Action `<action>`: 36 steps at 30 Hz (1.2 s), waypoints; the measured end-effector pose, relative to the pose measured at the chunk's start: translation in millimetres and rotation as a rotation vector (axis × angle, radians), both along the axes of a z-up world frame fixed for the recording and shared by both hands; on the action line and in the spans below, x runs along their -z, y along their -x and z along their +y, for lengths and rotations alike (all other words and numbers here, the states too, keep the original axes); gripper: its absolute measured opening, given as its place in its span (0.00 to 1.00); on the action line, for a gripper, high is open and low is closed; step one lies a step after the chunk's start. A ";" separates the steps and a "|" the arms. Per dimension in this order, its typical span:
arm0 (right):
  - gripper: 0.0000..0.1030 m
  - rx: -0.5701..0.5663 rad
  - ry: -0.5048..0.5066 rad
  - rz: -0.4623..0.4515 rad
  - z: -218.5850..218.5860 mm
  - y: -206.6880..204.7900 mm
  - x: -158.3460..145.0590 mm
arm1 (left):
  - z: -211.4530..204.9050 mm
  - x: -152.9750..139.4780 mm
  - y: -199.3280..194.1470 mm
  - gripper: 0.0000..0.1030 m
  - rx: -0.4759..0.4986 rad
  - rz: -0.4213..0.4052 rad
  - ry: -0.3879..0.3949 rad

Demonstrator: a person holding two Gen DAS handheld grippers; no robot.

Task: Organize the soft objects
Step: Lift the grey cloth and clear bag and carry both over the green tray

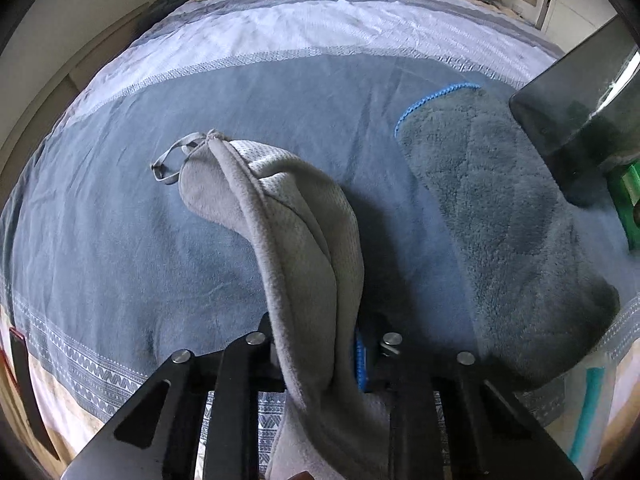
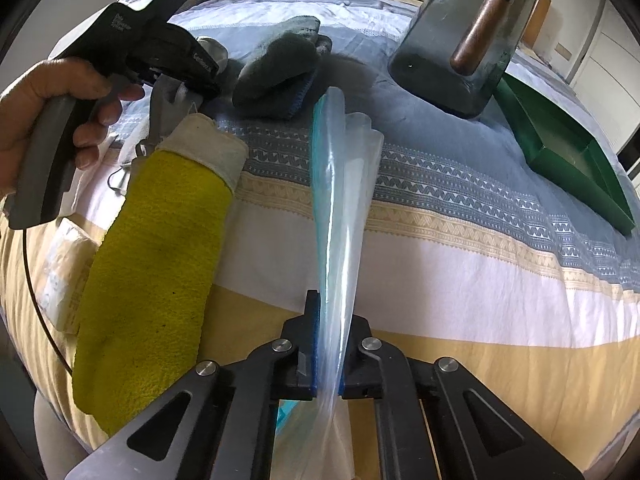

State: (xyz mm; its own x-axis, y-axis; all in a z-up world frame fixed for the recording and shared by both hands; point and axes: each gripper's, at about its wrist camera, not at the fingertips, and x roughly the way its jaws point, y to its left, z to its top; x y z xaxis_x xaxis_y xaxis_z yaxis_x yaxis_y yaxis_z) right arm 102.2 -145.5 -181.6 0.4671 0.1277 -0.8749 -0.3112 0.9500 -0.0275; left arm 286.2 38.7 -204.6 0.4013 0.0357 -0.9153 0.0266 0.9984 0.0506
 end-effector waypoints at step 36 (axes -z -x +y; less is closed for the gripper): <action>0.03 0.063 -0.115 -0.261 -69.4 67.1 -125.5 | 2.8 -200.5 129.3 0.16 -0.003 -0.335 -0.001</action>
